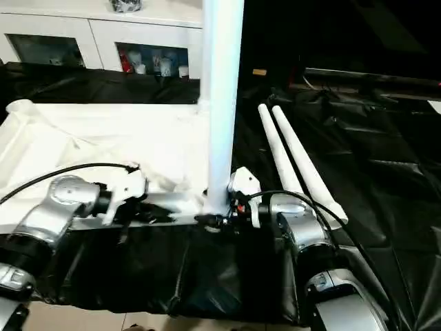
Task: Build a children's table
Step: Rotate leg to tighten
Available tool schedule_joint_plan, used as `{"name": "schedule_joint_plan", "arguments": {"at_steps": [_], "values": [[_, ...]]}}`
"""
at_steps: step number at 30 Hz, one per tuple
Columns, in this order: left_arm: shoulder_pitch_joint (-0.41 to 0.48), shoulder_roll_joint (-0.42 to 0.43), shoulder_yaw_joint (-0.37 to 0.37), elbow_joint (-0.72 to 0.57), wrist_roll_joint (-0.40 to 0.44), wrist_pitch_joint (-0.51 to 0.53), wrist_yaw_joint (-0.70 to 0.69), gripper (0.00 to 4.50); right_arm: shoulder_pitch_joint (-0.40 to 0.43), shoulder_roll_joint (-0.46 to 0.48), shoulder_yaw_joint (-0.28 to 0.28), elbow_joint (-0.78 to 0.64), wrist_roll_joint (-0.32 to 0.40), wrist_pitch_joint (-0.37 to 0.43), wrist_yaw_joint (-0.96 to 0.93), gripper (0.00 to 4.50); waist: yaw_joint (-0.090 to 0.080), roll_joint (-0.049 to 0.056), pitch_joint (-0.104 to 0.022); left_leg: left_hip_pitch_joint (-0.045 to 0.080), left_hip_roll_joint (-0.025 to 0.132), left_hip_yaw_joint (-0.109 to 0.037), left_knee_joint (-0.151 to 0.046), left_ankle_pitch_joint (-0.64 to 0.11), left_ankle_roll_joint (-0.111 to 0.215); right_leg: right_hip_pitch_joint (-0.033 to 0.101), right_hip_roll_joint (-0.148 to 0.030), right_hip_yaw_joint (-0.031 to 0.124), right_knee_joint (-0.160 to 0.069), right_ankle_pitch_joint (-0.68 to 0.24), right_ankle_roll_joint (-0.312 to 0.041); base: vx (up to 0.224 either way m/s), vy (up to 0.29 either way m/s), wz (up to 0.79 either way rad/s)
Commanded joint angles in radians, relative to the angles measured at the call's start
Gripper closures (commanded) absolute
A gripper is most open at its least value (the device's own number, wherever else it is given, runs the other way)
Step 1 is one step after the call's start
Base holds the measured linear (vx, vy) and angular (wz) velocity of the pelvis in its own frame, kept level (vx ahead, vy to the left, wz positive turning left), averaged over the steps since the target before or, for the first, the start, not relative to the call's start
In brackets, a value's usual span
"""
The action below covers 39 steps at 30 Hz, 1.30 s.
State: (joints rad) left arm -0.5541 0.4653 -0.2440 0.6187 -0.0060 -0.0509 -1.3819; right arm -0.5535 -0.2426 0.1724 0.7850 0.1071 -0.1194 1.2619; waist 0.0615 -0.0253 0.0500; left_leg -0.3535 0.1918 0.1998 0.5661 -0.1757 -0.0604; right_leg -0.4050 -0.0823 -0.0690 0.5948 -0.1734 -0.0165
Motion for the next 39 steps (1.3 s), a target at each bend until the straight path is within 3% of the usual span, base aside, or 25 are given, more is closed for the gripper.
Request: {"name": "schedule_joint_plan", "arguments": {"at_steps": [1,3,5,9,13,16,18,19,21,22,25,29,33,34,38,39], "values": [[0.009,-0.004,-0.020,0.010,-0.016,-0.003,-0.030,4.50,0.001,-0.004,0.029,-0.007,-0.004,0.031,0.038,1.44,0.005,0.003,-0.055,0.007,0.050,-0.017,-0.063,-0.263,0.042,0.045,-0.064,0.048,-0.068,-0.285,-0.229,0.000,0.000,0.00],[0.008,-0.003,-0.019,0.013,-0.015,-0.003,-0.031,4.50,0.000,-0.003,0.027,-0.006,0.001,0.034,0.041,1.53,0.004,0.003,-0.056,0.007,0.050,-0.017,-0.063,-0.262,0.036,0.044,-0.065,0.049,-0.067,-0.280,-0.231,0.000,0.000,0.00],[0.006,-0.005,-0.015,0.017,-0.011,-0.004,-0.019,4.50,0.007,0.004,0.017,-0.008,0.013,0.054,0.034,1.67,0.005,-0.003,-0.055,0.006,0.049,-0.016,-0.062,-0.256,0.039,0.045,-0.065,0.049,-0.067,-0.286,-0.228,0.000,0.000,0.00],[-0.008,-0.041,-0.004,0.051,0.040,0.003,0.140,4.50,0.033,0.048,-0.025,0.000,-0.008,0.045,-0.161,1.74,0.003,-0.002,-0.053,0.009,0.049,-0.017,-0.064,-0.268,0.027,0.039,-0.066,0.050,-0.071,-0.317,-0.213,0.000,0.000,0.00],[-0.025,-0.108,0.005,0.076,0.078,0.045,0.307,4.50,0.027,0.108,-0.075,0.059,-0.043,0.028,-0.445,1.74,-0.010,-0.002,-0.046,0.019,0.043,-0.026,-0.068,-0.338,-0.017,0.028,-0.069,0.050,-0.092,-0.476,-0.163,0.000,0.000,0.00],[-0.035,-0.217,0.005,0.059,0.085,0.092,0.437,4.50,0.001,0.215,-0.147,0.121,-0.019,0.073,-0.731,1.75,-0.018,0.002,-0.045,0.022,0.041,-0.031,-0.068,-0.374,-0.021,0.024,-0.071,0.048,-0.104,-0.557,-0.127,0.000,0.000,0.00],[-0.037,-0.241,-0.005,0.054,0.095,0.100,0.465,4.50,-0.004,0.246,-0.151,0.130,-0.026,0.076,-0.790,1.75,-0.023,-0.001,-0.044,0.022,0.038,-0.035,-0.068,-0.393,-0.020,0.023,-0.070,0.043,-0.109,-0.595,-0.107,0.000,0.000,0.00],[-0.044,-0.277,-0.005,0.054,0.093,0.113,0.503,4.50,-0.017,0.284,-0.148,0.148,-0.035,0.075,-0.851,1.75,-0.026,0.005,-0.043,0.022,0.036,-0.034,-0.067,-0.410,-0.017,0.019,-0.069,0.042,-0.116,-0.613,-0.097,0.000,0.000,0.00],[-0.047,-0.296,-0.007,0.052,0.092,0.117,0.518,4.50,-0.022,0.310,-0.145,0.152,-0.033,0.057,-0.852,1.75,-0.031,0.003,-0.044,0.024,0.033,-0.036,-0.066,-0.428,-0.008,0.017,-0.070,0.039,-0.120,-0.637,-0.088,0.000,0.000,0.00],[-0.048,-0.304,-0.007,0.047,0.090,0.120,0.523,4.50,-0.021,0.312,-0.134,0.146,-0.045,0.036,-0.845,1.40,-0.031,0.007,-0.044,0.023,0.035,-0.038,-0.068,-0.436,-0.004,0.018,-0.070,0.036,-0.123,-0.640,-0.082,0.000,0.000,0.00],[-0.047,-0.298,-0.010,0.045,0.092,0.092,0.506,4.50,-0.014,0.292,-0.130,0.119,-0.051,0.006,-0.805,1.02,-0.031,0.008,-0.048,0.014,0.038,-0.037,-0.075,-0.420,0.008,0.025,-0.068,0.039,-0.116,-0.550,-0.100,0.000,0.000,0.00],[-0.030,-0.261,-0.010,0.030,0.091,0.073,0.454,4.50,-0.018,0.253,-0.141,0.119,-0.056,-0.036,-0.789,0.62,-0.029,0.010,-0.050,0.013,0.038,-0.033,-0.074,-0.406,0.022,0.026,-0.070,0.044,-0.111,-0.499,-0.124,0.000,0.000,0.00],[-0.019,-0.194,-0.015,0.031,0.105,0.052,0.403,4.50,-0.015,0.194,-0.121,0.105,-0.053,-0.044,-0.666,0.62,-0.026,0.012,-0.054,0.007,0.038,-0.028,-0.072,-0.360,0.039,0.033,-0.069,0.046,-0.100,-0.402,-0.159,0.000,0.000,0.00],[-0.010,-0.161,-0.010,0.015,0.087,0.047,0.349,4.50,-0.008,0.159,-0.106,0.082,-0.040,-0.033,-0.555,0.62,-0.026,0.013,-0.054,0.007,0.038,-0.028,-0.071,-0.357,0.043,0.034,-0.068,0.046,-0.099,-0.393,-0.163,0.000,0.000,0.00],[0.001,-0.111,-0.003,0.001,0.057,0.035,0.251,4.50,0.009,0.098,-0.070,0.040,-0.026,-0.027,-0.363,0.62,-0.022,0.007,-0.058,0.000,0.042,-0.023,-0.068,-0.301,0.068,0.043,-0.067,0.047,-0.088,-0.322,-0.190,0.000,0.000,0.00],[0.004,-0.101,-0.003,0.000,0.052,0.029,0.230,4.50,0.013,0.087,-0.062,0.030,-0.021,-0.028,-0.321,0.62,-0.019,0.012,-0.059,-0.002,0.044,-0.022,-0.067,-0.272,0.070,0.046,-0.066,0.045,-0.080,-0.282,-0.204,0.000,0.000,0.00]]}}
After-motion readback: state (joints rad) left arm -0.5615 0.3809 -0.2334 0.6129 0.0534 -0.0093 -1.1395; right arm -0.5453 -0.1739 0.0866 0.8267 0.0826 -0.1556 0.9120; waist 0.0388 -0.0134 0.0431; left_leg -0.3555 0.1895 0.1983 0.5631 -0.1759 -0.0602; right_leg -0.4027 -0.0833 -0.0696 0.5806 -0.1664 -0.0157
